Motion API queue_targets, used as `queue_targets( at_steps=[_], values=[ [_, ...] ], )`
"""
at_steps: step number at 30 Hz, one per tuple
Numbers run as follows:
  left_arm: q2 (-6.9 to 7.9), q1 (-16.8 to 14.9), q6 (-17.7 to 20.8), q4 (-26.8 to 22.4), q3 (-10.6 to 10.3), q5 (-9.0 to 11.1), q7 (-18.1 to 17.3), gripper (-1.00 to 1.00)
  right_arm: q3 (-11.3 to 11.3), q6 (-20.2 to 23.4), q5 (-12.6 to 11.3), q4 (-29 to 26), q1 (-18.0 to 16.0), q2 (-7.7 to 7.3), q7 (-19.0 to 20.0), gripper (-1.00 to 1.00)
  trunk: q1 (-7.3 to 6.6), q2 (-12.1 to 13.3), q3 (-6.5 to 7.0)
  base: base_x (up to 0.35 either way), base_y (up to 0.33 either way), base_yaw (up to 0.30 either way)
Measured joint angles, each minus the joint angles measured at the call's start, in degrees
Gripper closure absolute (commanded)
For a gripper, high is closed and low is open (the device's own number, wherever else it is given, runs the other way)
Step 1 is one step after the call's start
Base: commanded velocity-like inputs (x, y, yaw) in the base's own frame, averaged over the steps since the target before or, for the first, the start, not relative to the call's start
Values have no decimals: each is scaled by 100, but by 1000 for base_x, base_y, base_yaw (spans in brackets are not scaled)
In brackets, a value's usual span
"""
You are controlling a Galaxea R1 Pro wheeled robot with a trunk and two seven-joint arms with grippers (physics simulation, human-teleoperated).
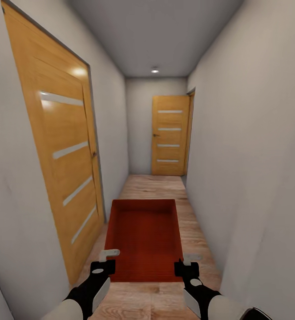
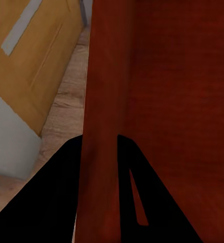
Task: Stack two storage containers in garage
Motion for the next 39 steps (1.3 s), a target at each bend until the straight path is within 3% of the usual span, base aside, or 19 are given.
queue_targets(
  at_steps=[15,39],
  values=[
    [-4,2,2,2,-2,8,8,100,-9,13,18,-4,0,-5,2,100,0,0,0,326,146,-207],
    [1,1,0,3,0,4,0,100,1,6,3,1,-1,1,1,100,0,0,0,326,87,-5]
  ],
)
